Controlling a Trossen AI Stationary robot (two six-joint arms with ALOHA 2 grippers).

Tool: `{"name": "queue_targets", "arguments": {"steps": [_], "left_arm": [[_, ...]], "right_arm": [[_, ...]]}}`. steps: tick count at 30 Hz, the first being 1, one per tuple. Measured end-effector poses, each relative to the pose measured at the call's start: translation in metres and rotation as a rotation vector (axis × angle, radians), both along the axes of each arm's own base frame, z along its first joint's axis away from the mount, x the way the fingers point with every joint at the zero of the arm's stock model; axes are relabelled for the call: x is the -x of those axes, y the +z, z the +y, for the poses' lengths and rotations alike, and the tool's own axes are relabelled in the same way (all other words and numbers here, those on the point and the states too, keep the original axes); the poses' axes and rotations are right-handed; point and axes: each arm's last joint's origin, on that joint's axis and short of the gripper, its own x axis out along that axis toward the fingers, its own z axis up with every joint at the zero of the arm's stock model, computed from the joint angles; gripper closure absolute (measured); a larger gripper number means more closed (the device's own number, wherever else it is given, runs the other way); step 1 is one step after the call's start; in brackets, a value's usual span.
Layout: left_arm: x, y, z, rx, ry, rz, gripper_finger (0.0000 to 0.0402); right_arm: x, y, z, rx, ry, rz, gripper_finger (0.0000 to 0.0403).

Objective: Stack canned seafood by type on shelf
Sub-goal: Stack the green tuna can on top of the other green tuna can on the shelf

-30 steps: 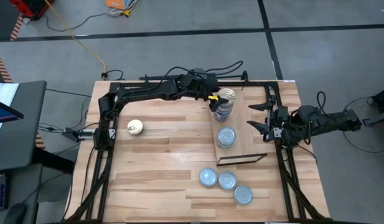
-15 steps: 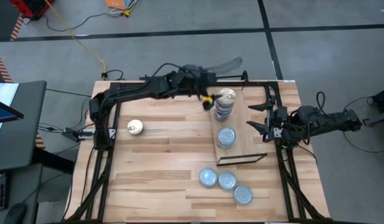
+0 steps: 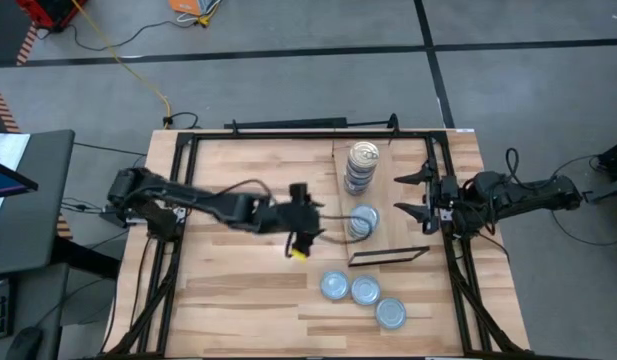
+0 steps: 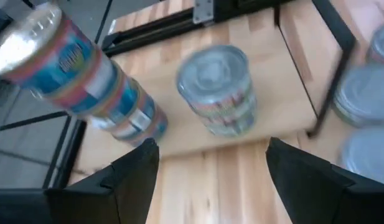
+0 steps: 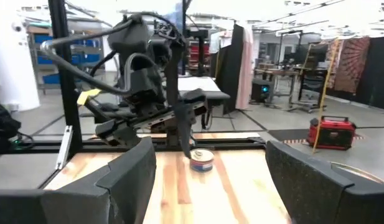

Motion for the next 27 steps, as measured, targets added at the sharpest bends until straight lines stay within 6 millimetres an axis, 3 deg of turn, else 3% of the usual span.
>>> {"name": "queue_targets", "arguments": {"steps": [5,11,17,21,27], "left_arm": [[0.034,-0.025,-0.023,-0.013,0.025,-0.017,0.0121],[0.071,-0.053,-0.025,-0.019,0.055,-0.083,0.0121],[0.093,-0.054,-0.017,0.006,0.116,-0.173,0.0121],[0.106,-0.045,-0.021,0.011,0.059,-0.291,0.0121],[0.128,-0.046,-0.019,0.005,-0.006,-0.320,0.0121]], "right_arm": [[-0.014,0.007,0.005,-0.011,0.078,-0.005,0.0077],[-0.047,0.019,0.028,-0.025,0.171,0.040,0.0077],[-0.085,-0.005,0.078,-0.035,0.105,0.273,0.0077],[-0.097,0.003,0.121,-0.009,0.033,0.328,0.0077],[-0.112,0.011,0.183,0.031,0.004,0.380,0.0077]]}}
